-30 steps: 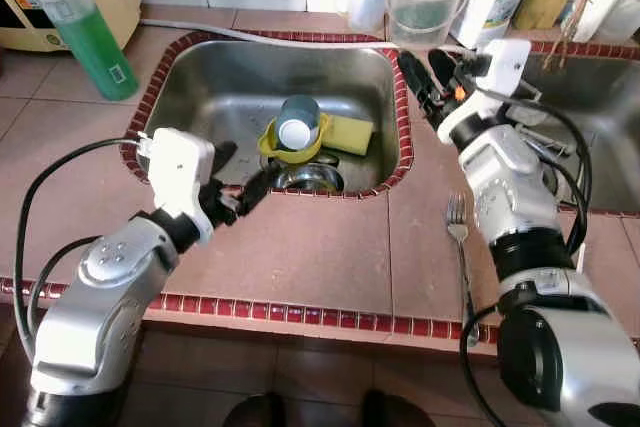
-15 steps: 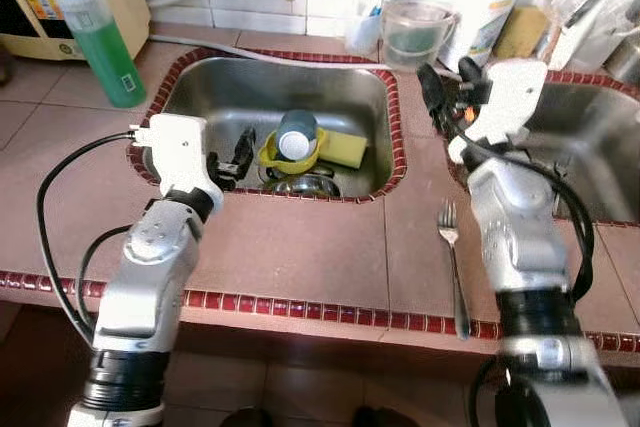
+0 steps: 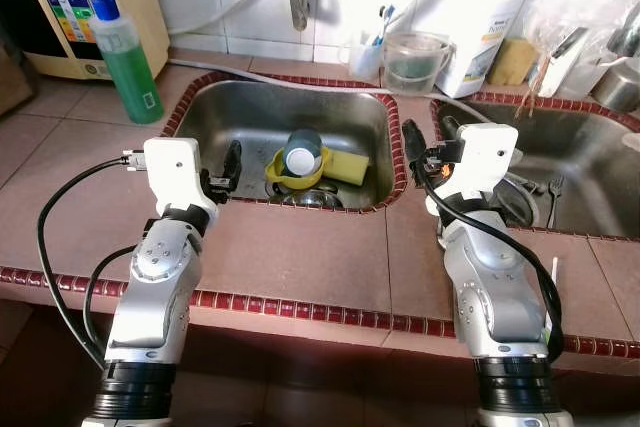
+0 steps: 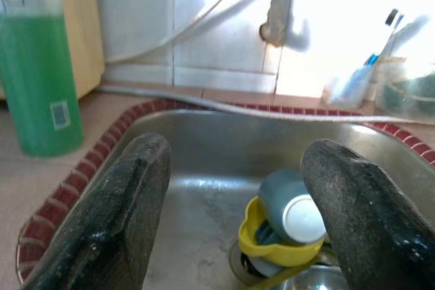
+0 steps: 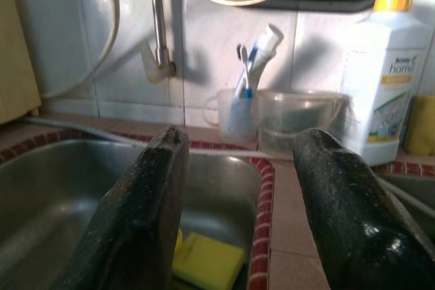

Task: Kitchen organization

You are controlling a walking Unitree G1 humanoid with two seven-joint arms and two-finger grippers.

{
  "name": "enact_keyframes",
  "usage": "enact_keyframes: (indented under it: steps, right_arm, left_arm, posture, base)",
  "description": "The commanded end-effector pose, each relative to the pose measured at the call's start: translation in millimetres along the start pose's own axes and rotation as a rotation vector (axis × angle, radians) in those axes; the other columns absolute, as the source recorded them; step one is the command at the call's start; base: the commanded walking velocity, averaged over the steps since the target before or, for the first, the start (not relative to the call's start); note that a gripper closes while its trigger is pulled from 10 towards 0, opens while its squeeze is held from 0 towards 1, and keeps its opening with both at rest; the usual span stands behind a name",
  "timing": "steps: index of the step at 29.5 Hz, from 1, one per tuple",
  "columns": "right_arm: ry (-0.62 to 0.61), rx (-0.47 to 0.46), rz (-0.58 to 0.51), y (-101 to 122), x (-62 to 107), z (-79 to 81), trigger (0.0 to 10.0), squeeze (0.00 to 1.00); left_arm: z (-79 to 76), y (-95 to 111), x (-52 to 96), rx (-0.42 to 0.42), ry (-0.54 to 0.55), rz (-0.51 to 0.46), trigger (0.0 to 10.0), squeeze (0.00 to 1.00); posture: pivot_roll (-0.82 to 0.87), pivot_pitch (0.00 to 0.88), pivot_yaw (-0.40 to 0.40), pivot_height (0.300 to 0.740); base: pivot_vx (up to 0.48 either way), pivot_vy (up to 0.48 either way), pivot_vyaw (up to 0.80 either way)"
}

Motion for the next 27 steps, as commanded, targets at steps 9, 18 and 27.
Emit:
enact_keyframes:
  steps: [9, 18, 27]
  right_arm:
    - [-0.004, 0.02, 0.048, -10.4, 10.3, 5.0, 10.0, 0.0]
    - [0.002, 0.072, 0.112, -28.4, 21.6, 1.7, 10.0, 0.0]
    - [0.009, 0.088, 0.133, -32.8, 23.3, -2.5, 10.0, 0.0]
  left_arm:
    - [-6.9, -1.7, 7.3, -0.006, -0.044, -0.018, 10.0, 0.0]
    - [-0.8, -15.0, 23.2, -0.046, -0.052, 0.012, 10.0, 0.0]
    - [1.4, -14.2, 23.9, -0.052, -0.052, 0.008, 10.0, 0.0]
  posture:
    - [0.01, 0.05, 0.0, 0.74]
    - [0.01, 0.048, -0.007, 0.74]
    - [0.02, 0.042, -0.017, 0.74]
  base:
    - [0.0, 0.0, 0.0]
    - [0.0, 0.0, 0.0]
    - [0.0, 0.0, 0.0]
Point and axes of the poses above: a point about 5 cm out from each wrist's last joint towards the gripper, its own x axis pointing back from the gripper into the wrist, its own y axis along the axis of the wrist's last joint, z = x × y, the point moved 2 cm from there along -x, pointing out of the wrist towards the gripper, and after that the axes turned 7 degrees about -x, right-handed, at the moved point
